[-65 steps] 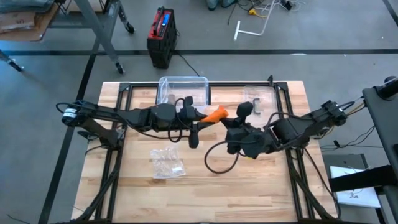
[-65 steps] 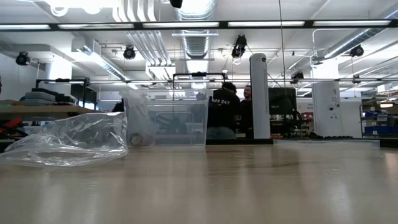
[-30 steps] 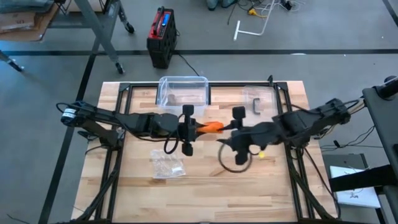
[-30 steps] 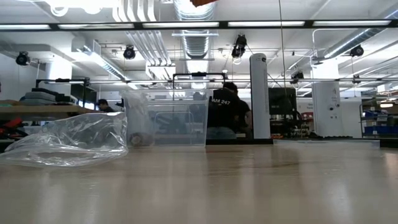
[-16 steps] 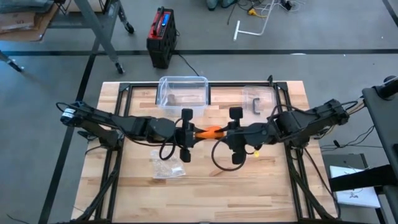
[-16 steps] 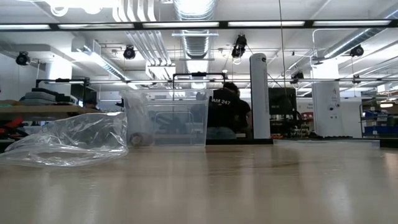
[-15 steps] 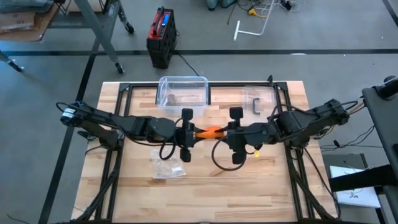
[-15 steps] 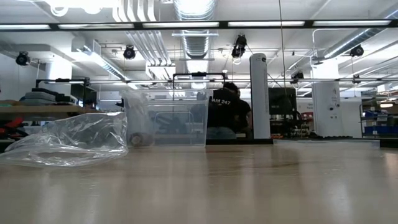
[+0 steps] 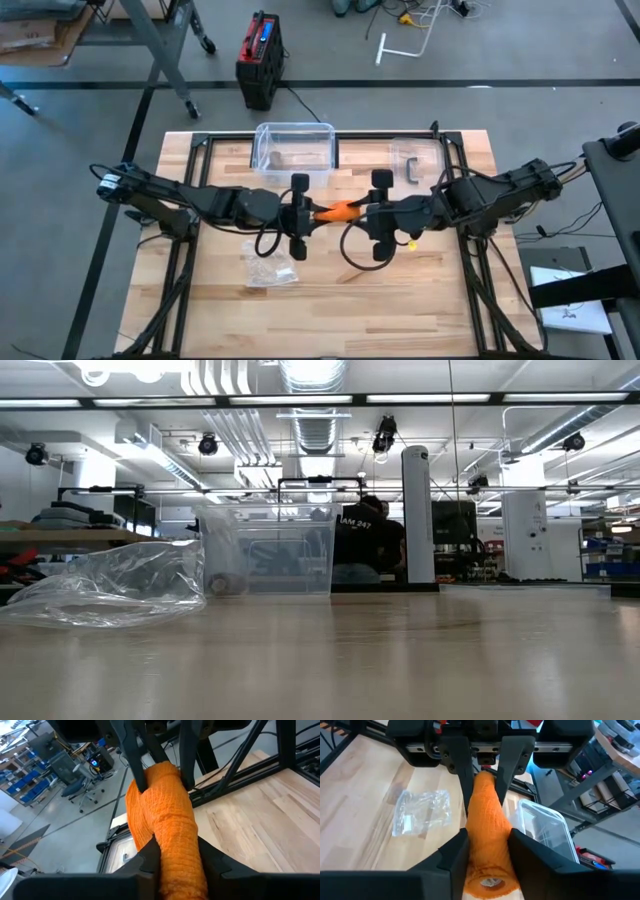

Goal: Roll bandage
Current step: Roll the orange bandage

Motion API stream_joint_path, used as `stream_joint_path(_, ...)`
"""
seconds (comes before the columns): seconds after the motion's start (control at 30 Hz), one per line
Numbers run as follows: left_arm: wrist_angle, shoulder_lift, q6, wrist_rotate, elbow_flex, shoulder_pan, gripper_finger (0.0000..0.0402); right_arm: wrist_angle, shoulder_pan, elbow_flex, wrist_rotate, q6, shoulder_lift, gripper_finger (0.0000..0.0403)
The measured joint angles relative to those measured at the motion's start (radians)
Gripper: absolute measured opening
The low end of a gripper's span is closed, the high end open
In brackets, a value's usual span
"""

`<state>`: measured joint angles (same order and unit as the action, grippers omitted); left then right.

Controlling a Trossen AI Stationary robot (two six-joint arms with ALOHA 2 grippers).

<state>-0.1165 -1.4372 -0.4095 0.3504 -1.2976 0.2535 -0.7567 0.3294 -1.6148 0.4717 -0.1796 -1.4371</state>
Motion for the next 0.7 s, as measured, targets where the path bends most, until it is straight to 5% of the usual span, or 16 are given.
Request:
stream_joint_path(0.37,-0.002,0.002,0.003,-0.001,0.000,0.002,0.0067,-0.008,-0.001,0.002,-0.011,0.026,-0.010,0.0172)
stream_joint_path(0.7,0.005,0.002,0.007,-0.003,0.000,0.003,0.0075,-0.016,-0.001,0.001,-0.023,0.012,-0.032,0.0116)
